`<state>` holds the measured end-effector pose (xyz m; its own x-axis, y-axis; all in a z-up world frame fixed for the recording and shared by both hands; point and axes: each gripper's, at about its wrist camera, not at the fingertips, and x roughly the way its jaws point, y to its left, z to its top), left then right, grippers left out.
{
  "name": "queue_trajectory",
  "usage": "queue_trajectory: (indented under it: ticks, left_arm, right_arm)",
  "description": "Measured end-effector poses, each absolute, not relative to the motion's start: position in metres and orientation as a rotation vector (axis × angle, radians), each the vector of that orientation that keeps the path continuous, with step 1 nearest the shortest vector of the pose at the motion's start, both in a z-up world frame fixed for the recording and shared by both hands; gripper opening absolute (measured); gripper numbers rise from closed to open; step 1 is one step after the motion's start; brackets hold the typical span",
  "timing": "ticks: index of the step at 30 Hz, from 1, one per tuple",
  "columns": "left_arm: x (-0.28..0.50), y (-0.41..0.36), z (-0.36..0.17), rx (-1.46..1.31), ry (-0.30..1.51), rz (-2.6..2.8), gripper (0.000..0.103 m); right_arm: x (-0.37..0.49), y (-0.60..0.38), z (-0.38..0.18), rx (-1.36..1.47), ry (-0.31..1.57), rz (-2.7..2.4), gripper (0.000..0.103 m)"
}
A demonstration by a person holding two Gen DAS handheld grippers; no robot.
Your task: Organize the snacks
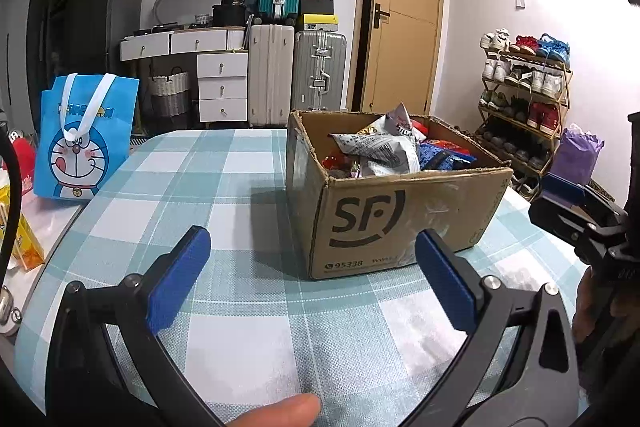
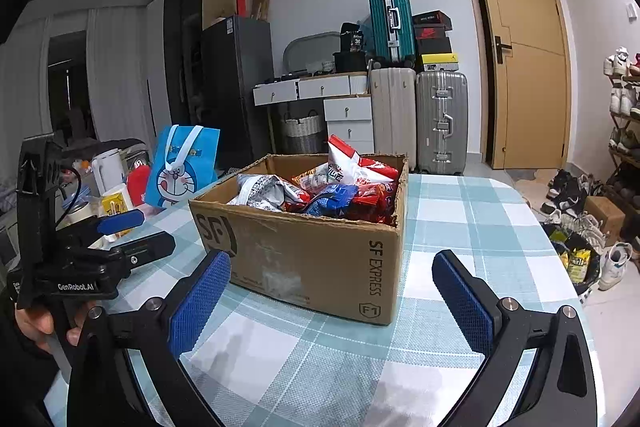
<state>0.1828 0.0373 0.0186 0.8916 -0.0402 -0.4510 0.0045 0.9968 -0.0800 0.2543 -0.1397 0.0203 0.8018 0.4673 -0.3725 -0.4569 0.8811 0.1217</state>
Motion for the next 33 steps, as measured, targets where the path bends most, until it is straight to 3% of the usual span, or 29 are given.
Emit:
queue_trajectory:
  ticks: [33]
  left_arm:
    - [0.1815,0.0351,0.0207,-0.07,0.467,-0.027,0.102]
  right_arm:
    - [0.2454,-0.1379,0.0207,0.013,0.374,0.476,0.103]
